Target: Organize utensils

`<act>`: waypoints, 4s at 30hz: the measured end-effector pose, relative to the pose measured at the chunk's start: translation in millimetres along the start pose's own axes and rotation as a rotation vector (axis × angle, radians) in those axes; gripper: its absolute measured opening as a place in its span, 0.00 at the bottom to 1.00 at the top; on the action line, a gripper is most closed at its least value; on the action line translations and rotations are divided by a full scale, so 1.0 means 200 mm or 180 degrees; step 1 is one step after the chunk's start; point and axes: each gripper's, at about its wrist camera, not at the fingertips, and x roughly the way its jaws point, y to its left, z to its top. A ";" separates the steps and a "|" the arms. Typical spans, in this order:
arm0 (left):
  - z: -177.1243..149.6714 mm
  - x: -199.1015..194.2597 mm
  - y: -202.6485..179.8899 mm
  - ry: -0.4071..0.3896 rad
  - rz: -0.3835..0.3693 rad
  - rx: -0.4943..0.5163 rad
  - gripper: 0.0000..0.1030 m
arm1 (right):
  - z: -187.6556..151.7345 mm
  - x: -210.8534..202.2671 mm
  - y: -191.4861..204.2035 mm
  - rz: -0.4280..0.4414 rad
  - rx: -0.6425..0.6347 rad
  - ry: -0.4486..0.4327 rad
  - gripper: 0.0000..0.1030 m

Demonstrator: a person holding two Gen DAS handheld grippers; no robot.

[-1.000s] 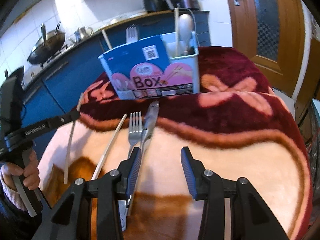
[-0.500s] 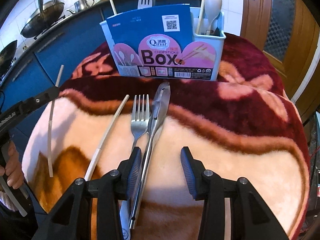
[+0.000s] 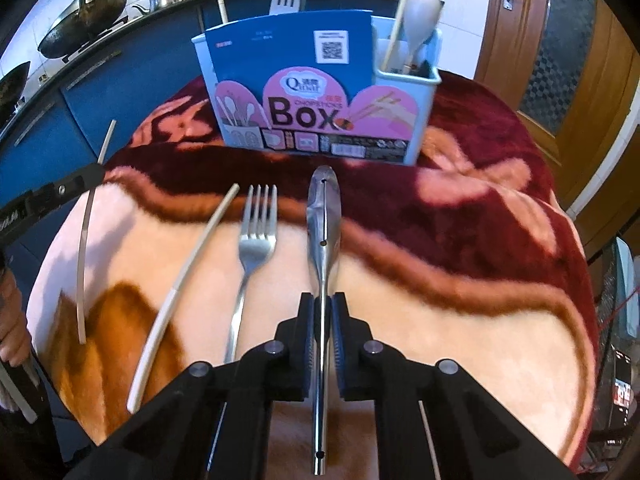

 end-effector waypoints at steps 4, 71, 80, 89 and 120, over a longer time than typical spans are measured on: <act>0.01 0.01 0.00 -0.0003 0.0001 -0.0016 0.04 | -0.05 -0.03 -0.03 0.0039 0.0012 0.0130 0.10; 0.62 -0.29 -0.42 -0.1507 0.0117 0.0526 0.04 | 0.11 -0.47 -0.25 0.0418 0.0482 -0.1881 0.22; 0.71 -0.10 -0.43 -0.1605 0.0231 0.0491 0.04 | 0.12 -0.45 -0.30 0.0351 0.0529 -0.1908 0.22; 0.62 0.14 -0.39 -0.1292 0.0328 0.0545 0.04 | 0.16 -0.46 -0.35 0.0245 0.0571 -0.2031 0.23; 0.51 0.38 -0.30 -0.0879 0.0298 0.0505 0.04 | 0.69 -0.28 -0.39 -0.0270 0.0604 -0.2982 0.23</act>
